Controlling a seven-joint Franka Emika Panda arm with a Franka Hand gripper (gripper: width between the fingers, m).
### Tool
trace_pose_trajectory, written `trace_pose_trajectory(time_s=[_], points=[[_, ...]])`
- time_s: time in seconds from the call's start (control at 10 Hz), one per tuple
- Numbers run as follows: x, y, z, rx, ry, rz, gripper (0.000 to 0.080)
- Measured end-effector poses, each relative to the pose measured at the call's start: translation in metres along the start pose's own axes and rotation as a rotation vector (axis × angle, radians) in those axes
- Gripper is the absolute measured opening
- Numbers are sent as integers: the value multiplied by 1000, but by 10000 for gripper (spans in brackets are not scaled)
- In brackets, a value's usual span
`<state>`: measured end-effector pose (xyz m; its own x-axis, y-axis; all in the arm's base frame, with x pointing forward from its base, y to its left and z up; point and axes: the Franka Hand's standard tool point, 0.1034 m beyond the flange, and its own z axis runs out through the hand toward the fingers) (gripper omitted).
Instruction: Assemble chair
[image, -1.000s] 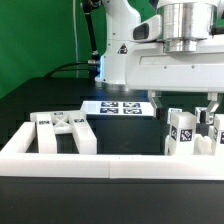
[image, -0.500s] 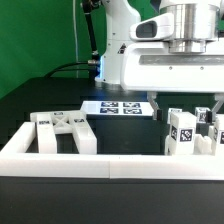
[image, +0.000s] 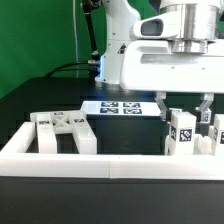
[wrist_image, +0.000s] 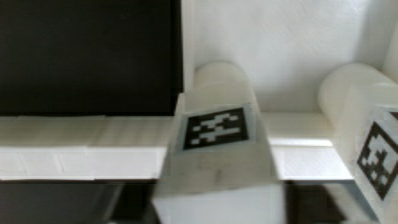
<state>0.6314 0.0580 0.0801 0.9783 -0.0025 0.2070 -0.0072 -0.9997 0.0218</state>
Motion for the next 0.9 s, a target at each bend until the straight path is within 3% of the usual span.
trace_pose_trajectory(time_s=[0.1, 0.7, 0.9], points=[[0, 0, 0, 0, 0, 22, 288], [0, 0, 0, 1, -1, 387, 288], [-1, -1, 0, -12, 0, 675, 289]])
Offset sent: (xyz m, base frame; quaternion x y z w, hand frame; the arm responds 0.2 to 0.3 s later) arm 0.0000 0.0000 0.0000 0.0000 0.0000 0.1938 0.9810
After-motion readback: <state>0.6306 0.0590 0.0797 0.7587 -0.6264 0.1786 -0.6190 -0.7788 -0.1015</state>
